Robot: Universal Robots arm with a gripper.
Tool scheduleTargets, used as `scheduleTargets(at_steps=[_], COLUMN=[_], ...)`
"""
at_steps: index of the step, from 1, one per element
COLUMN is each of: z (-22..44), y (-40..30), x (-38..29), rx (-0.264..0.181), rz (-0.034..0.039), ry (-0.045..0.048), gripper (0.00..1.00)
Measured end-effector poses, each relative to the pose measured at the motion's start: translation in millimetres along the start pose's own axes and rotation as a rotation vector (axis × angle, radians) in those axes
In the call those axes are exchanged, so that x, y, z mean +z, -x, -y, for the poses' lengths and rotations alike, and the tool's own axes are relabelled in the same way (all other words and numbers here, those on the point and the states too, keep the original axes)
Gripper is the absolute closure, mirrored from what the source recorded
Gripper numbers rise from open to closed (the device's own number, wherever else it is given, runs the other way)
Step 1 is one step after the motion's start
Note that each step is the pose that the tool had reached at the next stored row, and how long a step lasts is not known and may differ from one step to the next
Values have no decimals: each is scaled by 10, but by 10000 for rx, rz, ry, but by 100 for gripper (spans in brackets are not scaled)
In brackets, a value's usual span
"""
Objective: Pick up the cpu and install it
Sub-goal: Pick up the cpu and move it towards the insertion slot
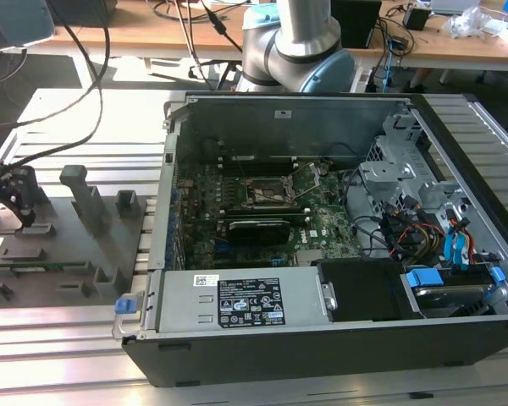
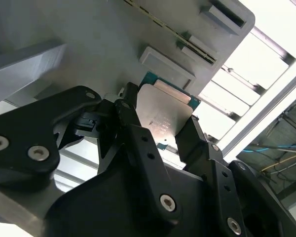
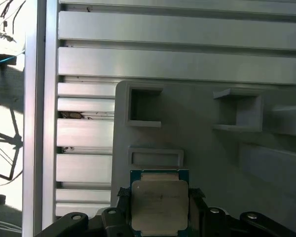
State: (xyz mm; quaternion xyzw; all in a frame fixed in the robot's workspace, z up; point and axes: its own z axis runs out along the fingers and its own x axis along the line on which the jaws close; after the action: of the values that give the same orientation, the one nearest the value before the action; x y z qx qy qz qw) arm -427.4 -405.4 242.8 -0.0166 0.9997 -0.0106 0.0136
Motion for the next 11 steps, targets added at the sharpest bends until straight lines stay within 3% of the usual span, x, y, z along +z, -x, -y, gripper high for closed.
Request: scheduleTargets(at_steps=[11], z=[4], y=[5], x=[-198], rx=[0], rz=[1], ry=[0], gripper=[45])
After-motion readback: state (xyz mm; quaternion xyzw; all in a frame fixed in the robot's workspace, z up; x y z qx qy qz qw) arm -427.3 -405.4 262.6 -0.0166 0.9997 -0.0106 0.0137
